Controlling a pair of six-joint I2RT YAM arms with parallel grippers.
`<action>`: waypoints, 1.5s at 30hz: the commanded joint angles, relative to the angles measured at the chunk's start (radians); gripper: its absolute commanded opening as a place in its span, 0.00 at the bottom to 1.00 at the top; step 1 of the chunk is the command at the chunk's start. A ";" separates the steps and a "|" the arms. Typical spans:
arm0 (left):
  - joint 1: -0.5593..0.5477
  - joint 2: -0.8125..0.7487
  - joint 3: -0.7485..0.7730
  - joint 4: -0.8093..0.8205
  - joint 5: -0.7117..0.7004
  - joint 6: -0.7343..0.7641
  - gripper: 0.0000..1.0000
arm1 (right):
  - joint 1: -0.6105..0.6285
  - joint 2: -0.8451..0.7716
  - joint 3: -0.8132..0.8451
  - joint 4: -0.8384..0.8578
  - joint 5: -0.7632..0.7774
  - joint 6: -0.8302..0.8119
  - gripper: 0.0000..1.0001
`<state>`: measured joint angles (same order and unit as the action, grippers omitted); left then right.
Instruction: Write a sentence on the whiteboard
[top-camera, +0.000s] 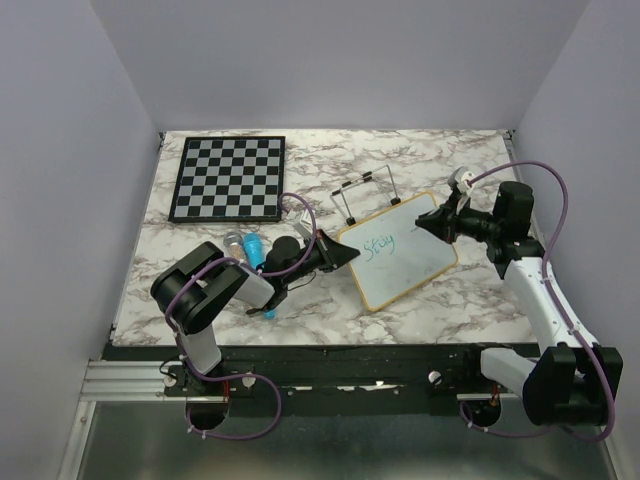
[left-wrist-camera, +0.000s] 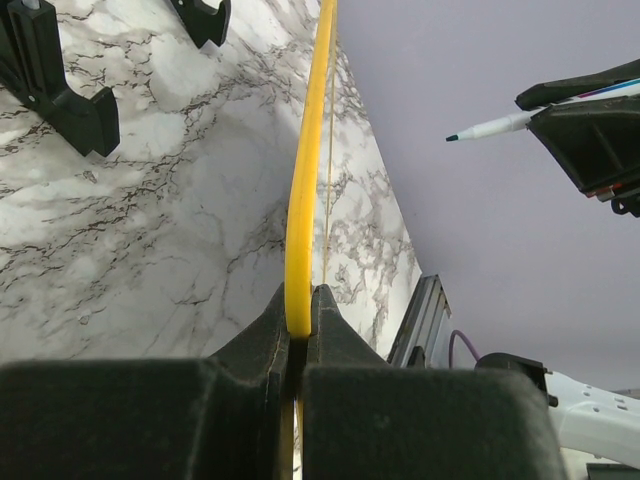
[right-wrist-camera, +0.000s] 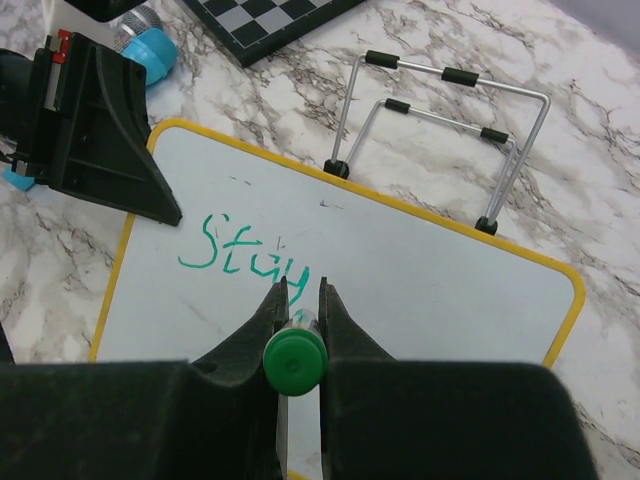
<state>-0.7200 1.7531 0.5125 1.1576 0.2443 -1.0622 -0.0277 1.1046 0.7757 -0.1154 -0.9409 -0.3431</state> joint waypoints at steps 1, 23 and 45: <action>-0.002 -0.007 -0.017 -0.010 0.023 0.022 0.00 | -0.011 -0.017 -0.010 -0.015 -0.044 -0.022 0.01; -0.006 -0.010 -0.022 -0.010 0.021 0.011 0.00 | -0.024 -0.006 -0.015 -0.017 -0.067 -0.019 0.00; -0.007 -0.009 -0.014 -0.007 0.027 0.004 0.00 | -0.029 0.000 -0.016 -0.018 -0.075 -0.020 0.00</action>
<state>-0.7200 1.7531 0.5079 1.1572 0.2443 -1.0794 -0.0479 1.1046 0.7746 -0.1158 -0.9859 -0.3496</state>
